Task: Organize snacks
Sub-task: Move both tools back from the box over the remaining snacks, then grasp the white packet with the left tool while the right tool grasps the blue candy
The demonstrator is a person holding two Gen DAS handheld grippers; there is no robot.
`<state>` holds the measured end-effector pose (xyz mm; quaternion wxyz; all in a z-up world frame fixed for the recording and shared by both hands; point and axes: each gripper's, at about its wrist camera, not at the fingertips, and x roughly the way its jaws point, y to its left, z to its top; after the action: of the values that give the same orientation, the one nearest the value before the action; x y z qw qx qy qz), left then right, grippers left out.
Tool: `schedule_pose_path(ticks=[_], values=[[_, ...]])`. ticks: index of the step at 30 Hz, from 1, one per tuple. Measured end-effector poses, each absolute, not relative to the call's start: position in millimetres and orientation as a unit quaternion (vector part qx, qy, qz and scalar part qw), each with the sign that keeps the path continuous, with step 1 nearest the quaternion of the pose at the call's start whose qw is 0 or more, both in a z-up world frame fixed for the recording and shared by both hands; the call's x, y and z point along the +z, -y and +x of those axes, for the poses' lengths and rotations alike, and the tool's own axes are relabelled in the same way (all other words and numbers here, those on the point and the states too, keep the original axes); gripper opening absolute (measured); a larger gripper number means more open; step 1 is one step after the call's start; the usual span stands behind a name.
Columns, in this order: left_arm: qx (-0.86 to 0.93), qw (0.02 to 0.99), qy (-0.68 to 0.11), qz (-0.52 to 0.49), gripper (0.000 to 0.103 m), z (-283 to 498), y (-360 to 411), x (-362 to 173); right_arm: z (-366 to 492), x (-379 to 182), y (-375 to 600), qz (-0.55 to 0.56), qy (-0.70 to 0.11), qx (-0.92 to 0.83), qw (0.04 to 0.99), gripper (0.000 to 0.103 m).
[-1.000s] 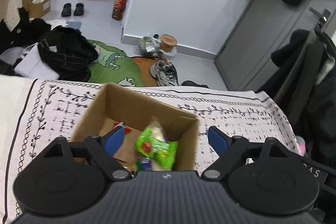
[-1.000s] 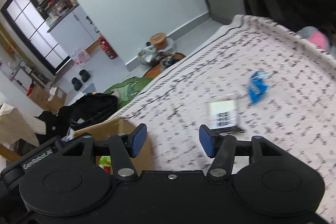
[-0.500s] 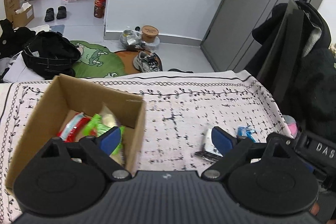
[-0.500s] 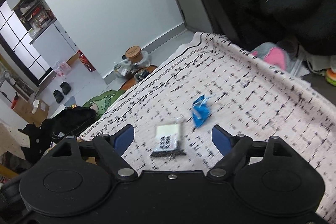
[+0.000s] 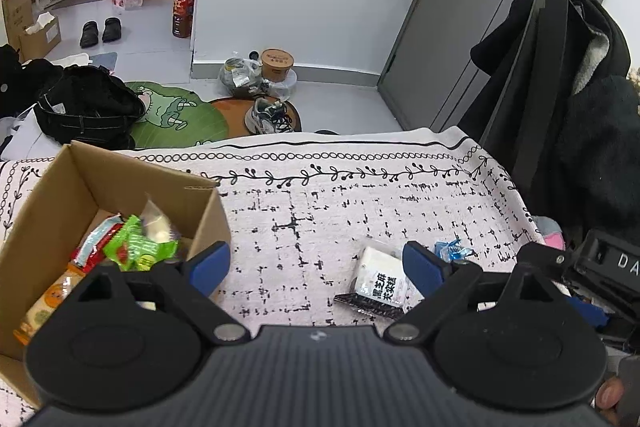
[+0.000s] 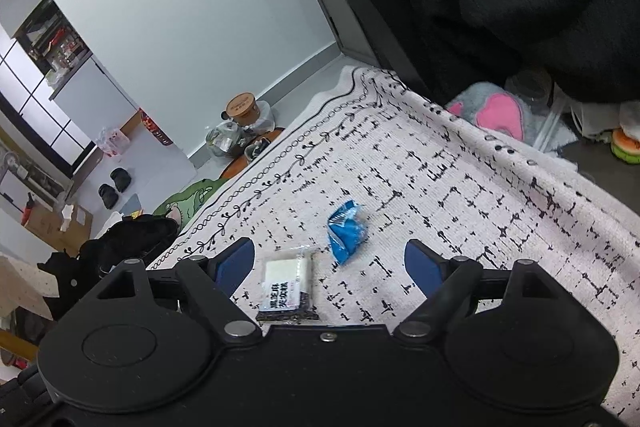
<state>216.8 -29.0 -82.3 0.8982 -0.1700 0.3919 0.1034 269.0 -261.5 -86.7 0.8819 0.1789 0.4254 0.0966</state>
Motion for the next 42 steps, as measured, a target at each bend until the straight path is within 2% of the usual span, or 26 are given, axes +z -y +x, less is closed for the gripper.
schedule_pose_path(ticks=[16, 28, 33, 35, 37, 38, 39, 42], values=[[0.083, 0.889, -0.418, -0.167, 0.086, 250, 58, -134, 307, -140, 261, 0.197, -0.452, 0.108, 0.863, 0.065], [0.065, 0.88, -0.445, -0.154, 0.084, 286, 73, -168, 343, -167, 255, 0.183, -0.463, 0.109, 0.86, 0.059], [0.054, 0.871, -0.456, -0.172, 0.067, 296, 73, -178, 346, -173, 250, 0.175, -0.462, 0.116, 0.862, 0.057], [0.058, 0.872, -0.46, -0.159, 0.057, 296, 77, -180, 346, -173, 249, 0.173, -0.46, 0.121, 0.862, 0.055], [0.067, 0.871, -0.463, -0.152, 0.05, 296, 77, -181, 347, -174, 248, 0.17, -0.46, 0.126, 0.862, 0.049], [0.067, 0.87, -0.463, -0.156, 0.049, 296, 76, -181, 348, -175, 247, 0.166, -0.461, 0.127, 0.862, 0.046], [0.067, 0.869, -0.463, -0.159, 0.048, 296, 74, -181, 348, -175, 246, 0.16, -0.463, 0.129, 0.863, 0.038], [0.072, 0.868, -0.465, -0.161, 0.046, 294, 72, -179, 348, -175, 245, 0.151, -0.462, 0.131, 0.864, 0.034]])
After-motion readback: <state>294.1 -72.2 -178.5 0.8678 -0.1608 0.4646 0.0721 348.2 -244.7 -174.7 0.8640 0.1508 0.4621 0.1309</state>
